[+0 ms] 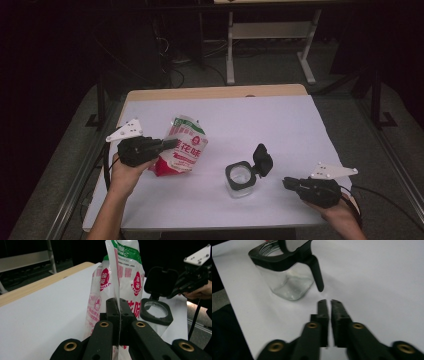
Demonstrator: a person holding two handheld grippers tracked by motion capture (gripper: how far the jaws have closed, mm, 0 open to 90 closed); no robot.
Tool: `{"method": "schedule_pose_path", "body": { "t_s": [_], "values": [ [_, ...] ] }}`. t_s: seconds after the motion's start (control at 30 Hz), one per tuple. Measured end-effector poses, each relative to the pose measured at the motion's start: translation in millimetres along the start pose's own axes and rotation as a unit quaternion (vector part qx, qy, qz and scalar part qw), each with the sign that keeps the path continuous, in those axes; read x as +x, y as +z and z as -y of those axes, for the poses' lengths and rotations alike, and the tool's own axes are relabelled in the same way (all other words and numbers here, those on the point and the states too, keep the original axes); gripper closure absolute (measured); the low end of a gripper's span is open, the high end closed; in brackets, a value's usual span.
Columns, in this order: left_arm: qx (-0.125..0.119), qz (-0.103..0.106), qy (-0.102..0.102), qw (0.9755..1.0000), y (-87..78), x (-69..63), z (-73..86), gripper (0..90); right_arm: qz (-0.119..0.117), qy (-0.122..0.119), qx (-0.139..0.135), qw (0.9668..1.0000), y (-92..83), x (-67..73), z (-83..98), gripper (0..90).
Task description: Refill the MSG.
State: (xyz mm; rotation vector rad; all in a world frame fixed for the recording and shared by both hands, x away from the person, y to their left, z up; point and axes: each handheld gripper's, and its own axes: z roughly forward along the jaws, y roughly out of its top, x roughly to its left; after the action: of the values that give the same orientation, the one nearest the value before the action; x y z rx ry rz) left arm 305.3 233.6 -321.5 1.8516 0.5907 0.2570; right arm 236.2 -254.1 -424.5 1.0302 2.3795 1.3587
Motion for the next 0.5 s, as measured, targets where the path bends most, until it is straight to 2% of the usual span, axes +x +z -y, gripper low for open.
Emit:
{"method": "schedule_pose_path", "body": {
  "t_s": [0.1, 0.27, 0.5],
  "values": [
    [-0.002, 0.006, 0.006, 1.0, 4.1, -3.9, -5.1, 90.0, -0.015, -0.008, 0.007, 0.9998, 0.4, 8.3, -1.3, 89.9],
    [-0.002, 0.017, 0.014, 0.9998, 10.3, -10.3, -13.0, 90.0, -0.042, -0.027, 0.002, 0.9987, 6.7, 24.4, -9.4, 89.9],
    [-0.009, 0.033, 0.012, 0.9993, 11.8, -15.9, -17.6, 90.0, -0.077, -0.042, -0.024, 0.9959, 9.9, 50.8, -23.0, 90.0]
  ]
}}
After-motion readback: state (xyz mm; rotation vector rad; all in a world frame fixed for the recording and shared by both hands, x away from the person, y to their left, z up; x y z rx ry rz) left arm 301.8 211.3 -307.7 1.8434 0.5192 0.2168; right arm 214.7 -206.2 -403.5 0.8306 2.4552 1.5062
